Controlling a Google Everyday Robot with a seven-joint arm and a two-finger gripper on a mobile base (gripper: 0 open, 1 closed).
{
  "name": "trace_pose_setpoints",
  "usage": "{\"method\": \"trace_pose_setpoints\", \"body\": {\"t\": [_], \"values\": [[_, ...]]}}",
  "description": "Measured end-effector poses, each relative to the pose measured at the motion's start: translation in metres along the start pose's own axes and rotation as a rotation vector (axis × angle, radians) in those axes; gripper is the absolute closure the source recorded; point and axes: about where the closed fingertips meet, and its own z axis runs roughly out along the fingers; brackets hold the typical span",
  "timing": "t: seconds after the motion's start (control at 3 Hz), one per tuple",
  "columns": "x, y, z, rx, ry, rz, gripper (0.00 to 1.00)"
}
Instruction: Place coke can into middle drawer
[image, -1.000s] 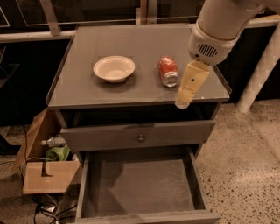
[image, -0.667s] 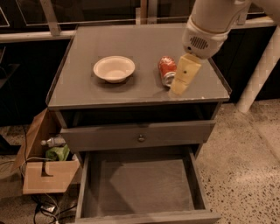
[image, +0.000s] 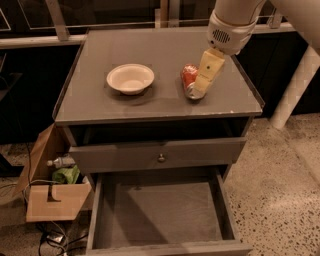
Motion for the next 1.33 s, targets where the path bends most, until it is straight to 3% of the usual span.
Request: {"method": "trace_pose_setpoints", "body": {"t": [0.33,0.67,1.33], "values": [[-0.004,-0.002,0.0,0.008,-0.018,-0.002,0.0],[-0.019,-0.006,0.01,-0.024,-0.012,0.008,0.0],[-0.045,-0.036,0.035,-0.065,0.01,0.052,0.0]]}}
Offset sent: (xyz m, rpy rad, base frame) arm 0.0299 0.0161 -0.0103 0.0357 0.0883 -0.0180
